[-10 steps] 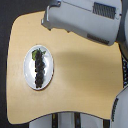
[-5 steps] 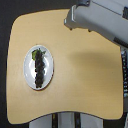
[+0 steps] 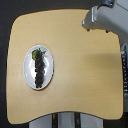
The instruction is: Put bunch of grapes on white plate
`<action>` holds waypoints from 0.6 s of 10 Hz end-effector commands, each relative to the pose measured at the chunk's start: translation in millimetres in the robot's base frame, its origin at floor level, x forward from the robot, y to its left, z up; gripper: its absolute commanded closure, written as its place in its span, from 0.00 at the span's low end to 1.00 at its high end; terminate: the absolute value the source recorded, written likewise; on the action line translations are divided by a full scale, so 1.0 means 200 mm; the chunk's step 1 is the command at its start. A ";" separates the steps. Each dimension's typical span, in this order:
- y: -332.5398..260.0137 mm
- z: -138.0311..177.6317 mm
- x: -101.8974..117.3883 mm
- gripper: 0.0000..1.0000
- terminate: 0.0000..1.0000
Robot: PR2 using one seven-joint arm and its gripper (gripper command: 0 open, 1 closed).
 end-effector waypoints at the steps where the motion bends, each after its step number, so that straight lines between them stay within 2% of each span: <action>1: -0.32 0.02 0.04 0.00 0.00; 5: -0.38 0.01 0.10 0.00 0.00; 6: -0.39 0.01 0.10 0.00 1.00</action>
